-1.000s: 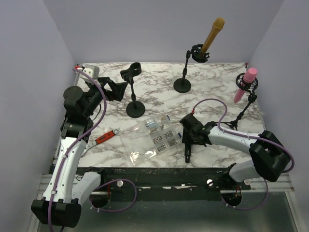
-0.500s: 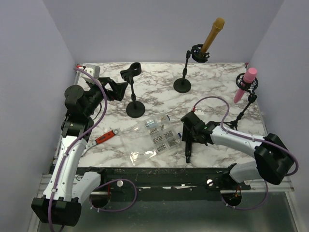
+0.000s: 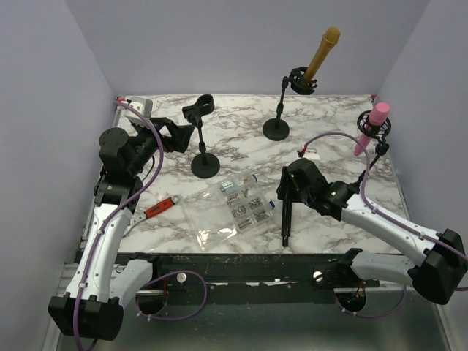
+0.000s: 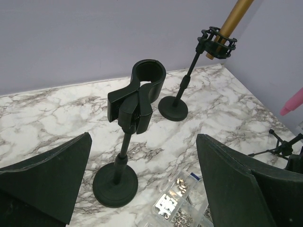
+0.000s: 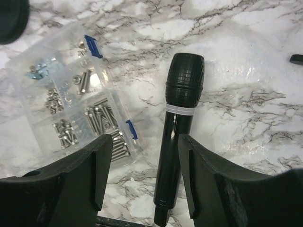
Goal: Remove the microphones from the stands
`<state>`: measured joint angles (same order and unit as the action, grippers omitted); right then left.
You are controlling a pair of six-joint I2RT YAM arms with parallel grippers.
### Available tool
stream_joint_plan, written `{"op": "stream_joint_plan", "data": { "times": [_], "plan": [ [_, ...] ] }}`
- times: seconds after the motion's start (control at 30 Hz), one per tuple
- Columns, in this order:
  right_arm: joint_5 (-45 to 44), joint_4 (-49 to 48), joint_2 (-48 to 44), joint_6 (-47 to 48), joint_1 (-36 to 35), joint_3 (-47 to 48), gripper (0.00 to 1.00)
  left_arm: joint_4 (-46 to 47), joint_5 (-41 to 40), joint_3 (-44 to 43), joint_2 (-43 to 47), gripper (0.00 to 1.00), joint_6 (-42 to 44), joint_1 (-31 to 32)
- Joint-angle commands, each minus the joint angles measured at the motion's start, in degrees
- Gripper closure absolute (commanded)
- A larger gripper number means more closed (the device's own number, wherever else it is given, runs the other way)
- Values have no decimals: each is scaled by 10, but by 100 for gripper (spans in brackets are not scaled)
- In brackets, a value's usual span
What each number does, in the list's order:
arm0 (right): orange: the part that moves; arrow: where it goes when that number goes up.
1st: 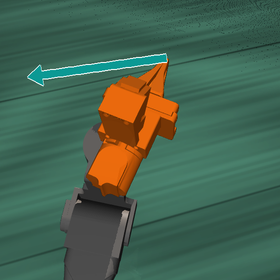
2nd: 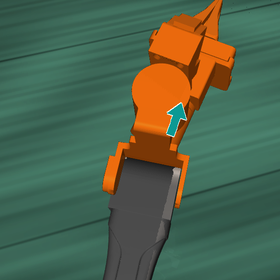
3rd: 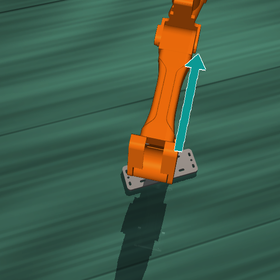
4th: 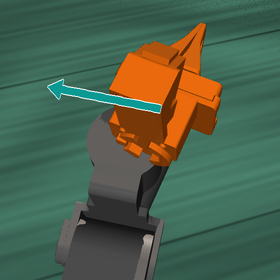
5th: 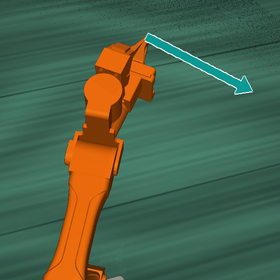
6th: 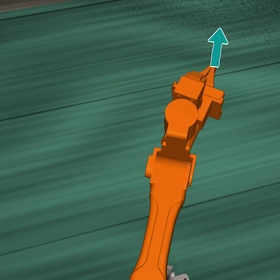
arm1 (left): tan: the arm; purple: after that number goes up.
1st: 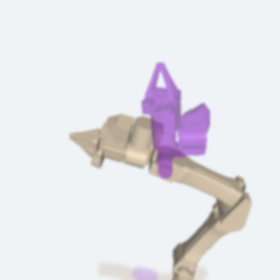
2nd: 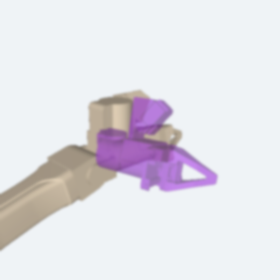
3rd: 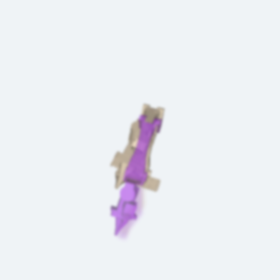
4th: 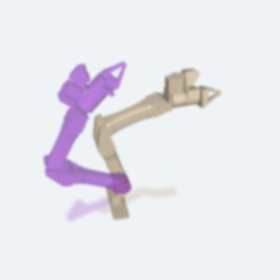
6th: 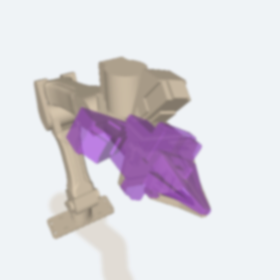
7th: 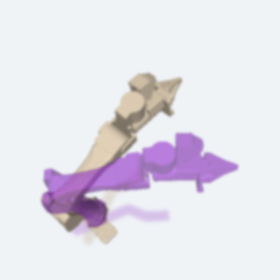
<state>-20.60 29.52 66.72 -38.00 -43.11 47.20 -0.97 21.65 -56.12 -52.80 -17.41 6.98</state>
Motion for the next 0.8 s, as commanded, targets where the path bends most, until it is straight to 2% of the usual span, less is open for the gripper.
{"op": "stream_joint_plan", "data": {
  "times": [0.0,0.1,0.27,0.53,0.77],
  "plan": [
    [-5,14,-42,4,0,14,36,3,8,-2,-3,2,-34,-1],
    [4,-3,-74,-2,0,-9,36,7,20,0,1,2,-62,-1],
    [3,-6,-125,-16,0,-34,36,-18,-42,-12,-1,1,-137,-3],
    [-3,-18,-201,9,0,-45,32,-5,88,-72,-82,1,-383,-63],
    [-9,-26,-229,20,0,-44,31,51,108,-55,-135,1,-522,-63]
  ]
}}
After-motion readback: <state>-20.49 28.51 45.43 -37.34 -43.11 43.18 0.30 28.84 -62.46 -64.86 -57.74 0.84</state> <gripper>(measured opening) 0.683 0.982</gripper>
